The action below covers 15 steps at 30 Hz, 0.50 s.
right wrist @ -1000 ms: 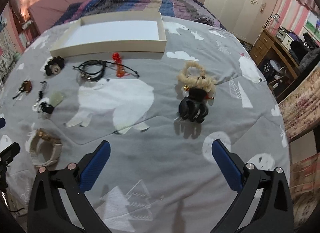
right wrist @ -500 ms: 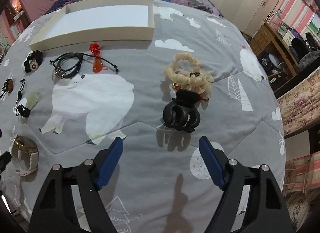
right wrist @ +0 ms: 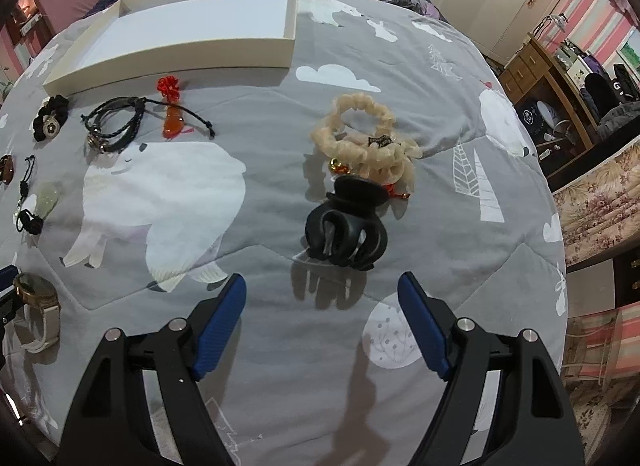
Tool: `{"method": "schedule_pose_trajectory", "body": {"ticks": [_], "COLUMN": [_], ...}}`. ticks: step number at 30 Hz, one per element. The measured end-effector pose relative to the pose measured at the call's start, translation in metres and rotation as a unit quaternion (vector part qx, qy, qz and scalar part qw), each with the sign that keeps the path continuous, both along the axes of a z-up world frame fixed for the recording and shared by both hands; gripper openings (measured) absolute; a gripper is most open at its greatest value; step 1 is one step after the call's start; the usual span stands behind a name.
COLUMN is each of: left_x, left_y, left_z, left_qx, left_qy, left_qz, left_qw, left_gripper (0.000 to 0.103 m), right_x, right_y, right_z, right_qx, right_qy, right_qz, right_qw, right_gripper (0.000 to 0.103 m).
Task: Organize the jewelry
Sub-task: 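Close the left tool on the watch while the right tool grasps the black claw clip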
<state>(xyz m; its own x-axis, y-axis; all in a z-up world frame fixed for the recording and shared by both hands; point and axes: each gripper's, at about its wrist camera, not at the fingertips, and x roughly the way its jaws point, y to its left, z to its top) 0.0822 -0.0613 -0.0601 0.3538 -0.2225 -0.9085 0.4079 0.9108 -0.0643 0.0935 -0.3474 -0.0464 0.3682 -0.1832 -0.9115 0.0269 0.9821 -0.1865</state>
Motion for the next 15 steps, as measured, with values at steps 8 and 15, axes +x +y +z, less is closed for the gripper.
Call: {"method": "schedule_pose_trajectory", "body": {"ticks": [8, 15], "left_x": [0.001, 0.001], "left_y": [0.002, 0.000], "left_z": [-0.002, -0.004], "left_qx": [-0.001, -0.005], "left_qy": [0.006, 0.010], "left_qz": [-0.002, -0.010], "left_qw": [1.0000, 0.9999], "left_gripper": [0.015, 0.004], "right_x": [0.015, 0.029], "right_y": [-0.003, -0.009], "right_z": [-0.007, -0.008], "right_qx": [-0.013, -0.027], "right_qy": [0.017, 0.030], "right_qz": [0.012, 0.019], "right_qw": [1.000, 0.999], "right_gripper": [0.078, 0.074]}}
